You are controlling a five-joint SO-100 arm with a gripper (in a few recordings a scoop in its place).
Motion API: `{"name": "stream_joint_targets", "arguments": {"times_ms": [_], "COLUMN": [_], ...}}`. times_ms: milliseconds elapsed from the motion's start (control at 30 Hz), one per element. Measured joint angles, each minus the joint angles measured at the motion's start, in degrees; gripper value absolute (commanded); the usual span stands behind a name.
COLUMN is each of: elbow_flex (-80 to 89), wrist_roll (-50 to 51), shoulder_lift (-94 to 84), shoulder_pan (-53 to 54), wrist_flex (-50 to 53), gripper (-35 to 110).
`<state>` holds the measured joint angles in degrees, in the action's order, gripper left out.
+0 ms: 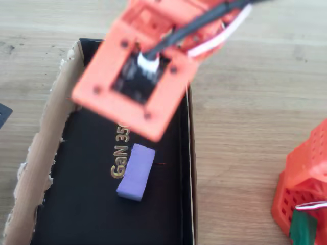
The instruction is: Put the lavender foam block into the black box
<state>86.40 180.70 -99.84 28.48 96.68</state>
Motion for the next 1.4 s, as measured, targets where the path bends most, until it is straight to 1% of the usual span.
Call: {"name": "stream_joint_targets", "arguments": {"times_ms": [67,233,400,467,500,533,600,633,667,733,833,1167,1267,1367,1400], "elbow_flex": [0.35,3.52,9.14,12.39,14.24,16.44,21.62,23.38,24.79,28.30,34.98,53.79,58.36,62.58,63.11], "wrist_roll": [0.00,0.00,0.00,0.00,-0.44,-3.08,-12.48,-17.23,-19.95,-22.06,-22.06,-15.56,-15.56,-16.35,-16.26], "shoulder_lift": [-1.23,-6.15,-8.00,-8.53,-8.26,-7.73,-6.06,-5.01,-4.13,-3.34,-4.04,-13.54,-15.82,-18.63,-20.21], "shoulder_pan": [5.63,20.04,38.94,47.11,51.59,56.25,65.48,68.82,70.93,72.42,73.65,66.27,64.78,65.21,64.60], "wrist_flex": [-0.79,1.14,0.00,-2.64,-5.98,-10.20,-19.25,-24.26,-27.60,-33.05,-39.11,-49.04,-50.45,-54.05,-53.44], "gripper": [0,0,0,0,0,0,0,0,0,0,0,0,0,0,0]}}
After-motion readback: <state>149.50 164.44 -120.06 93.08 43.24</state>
